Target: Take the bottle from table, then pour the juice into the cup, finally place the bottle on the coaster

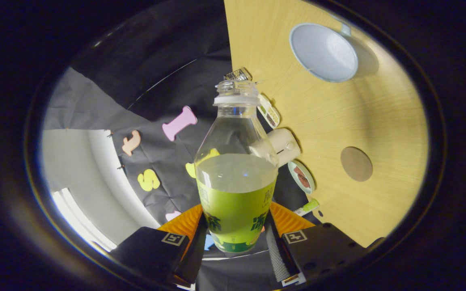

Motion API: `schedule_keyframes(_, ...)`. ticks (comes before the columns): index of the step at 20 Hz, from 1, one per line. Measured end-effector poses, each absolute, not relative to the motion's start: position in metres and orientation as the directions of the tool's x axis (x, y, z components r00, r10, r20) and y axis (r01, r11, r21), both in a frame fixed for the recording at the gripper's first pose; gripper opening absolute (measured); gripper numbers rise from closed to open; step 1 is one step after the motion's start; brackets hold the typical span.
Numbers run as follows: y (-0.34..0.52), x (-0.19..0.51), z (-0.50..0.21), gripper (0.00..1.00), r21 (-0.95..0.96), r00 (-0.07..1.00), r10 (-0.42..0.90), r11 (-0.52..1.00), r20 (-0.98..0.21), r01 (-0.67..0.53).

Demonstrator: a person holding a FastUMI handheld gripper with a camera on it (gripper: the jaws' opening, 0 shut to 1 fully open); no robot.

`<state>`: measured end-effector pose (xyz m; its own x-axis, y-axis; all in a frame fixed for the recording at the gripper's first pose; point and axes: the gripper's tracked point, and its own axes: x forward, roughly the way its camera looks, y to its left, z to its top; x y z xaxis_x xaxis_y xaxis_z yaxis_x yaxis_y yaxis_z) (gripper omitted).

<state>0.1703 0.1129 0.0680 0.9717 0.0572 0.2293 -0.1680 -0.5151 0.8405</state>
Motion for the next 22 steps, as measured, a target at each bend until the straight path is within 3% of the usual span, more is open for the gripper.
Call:
schedule_keyframes(11,0.130,0.145,0.021,0.73,0.992,0.999,0.049,0.128,-0.007,0.001)
schedule_keyframes(16,0.133,0.145,0.008,0.74,0.890,0.997,-0.011,0.449,-0.075,0.072)
schedule_keyframes(22,0.147,0.152,-0.010,0.74,0.636,0.989,-0.076,0.759,-0.130,0.142)
